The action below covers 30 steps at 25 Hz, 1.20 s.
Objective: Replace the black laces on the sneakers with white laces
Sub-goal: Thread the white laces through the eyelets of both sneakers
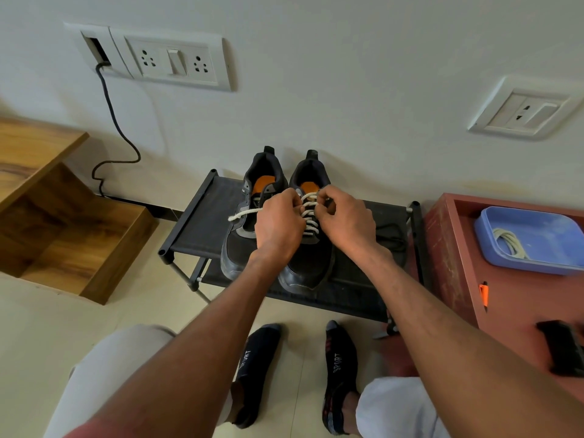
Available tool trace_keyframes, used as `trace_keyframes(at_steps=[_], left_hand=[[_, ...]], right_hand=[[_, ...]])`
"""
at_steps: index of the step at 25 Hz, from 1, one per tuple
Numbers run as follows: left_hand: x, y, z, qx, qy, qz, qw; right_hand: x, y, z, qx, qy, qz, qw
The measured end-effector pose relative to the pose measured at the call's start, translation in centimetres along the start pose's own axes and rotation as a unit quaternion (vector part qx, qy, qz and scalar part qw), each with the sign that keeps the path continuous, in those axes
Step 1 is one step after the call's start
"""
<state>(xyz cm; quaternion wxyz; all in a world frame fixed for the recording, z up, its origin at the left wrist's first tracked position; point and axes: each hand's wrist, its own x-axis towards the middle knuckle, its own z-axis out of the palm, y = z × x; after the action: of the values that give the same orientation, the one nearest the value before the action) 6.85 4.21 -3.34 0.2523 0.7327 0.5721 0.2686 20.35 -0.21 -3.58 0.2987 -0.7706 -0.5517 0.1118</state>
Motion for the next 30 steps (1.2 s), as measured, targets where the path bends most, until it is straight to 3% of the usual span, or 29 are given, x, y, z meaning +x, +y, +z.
trace_keyframes(at_steps=[6, 13, 19, 26, 30], left_hand=[[-0.1, 0.3, 0.0, 0.042, 0.0, 0.043, 0.998], [1.2, 0.3, -0.4, 0.041, -0.048, 0.068, 0.996], [0.8, -0.4, 0.5, -0.008, -0.002, 0.016, 1.0], [0.7, 0.2, 0.6, 0.057, -0.012, 0.078, 0.995], [1.4, 0.0, 0.4, 0.05, -0.032, 0.069, 0.996]], right_hand=[[0.5, 0.7, -0.3, 0.001, -0.059, 0.009, 0.998], [0.5, 0.7, 0.0, -0.024, -0.043, -0.022, 0.999], [0.5, 0.7, -0.2, -0.018, -0.057, -0.016, 0.998], [0.6, 0.6, 0.1, -0.033, -0.069, -0.025, 0.997], [0.6, 0.5, 0.2, -0.039, -0.047, -0.032, 0.998]])
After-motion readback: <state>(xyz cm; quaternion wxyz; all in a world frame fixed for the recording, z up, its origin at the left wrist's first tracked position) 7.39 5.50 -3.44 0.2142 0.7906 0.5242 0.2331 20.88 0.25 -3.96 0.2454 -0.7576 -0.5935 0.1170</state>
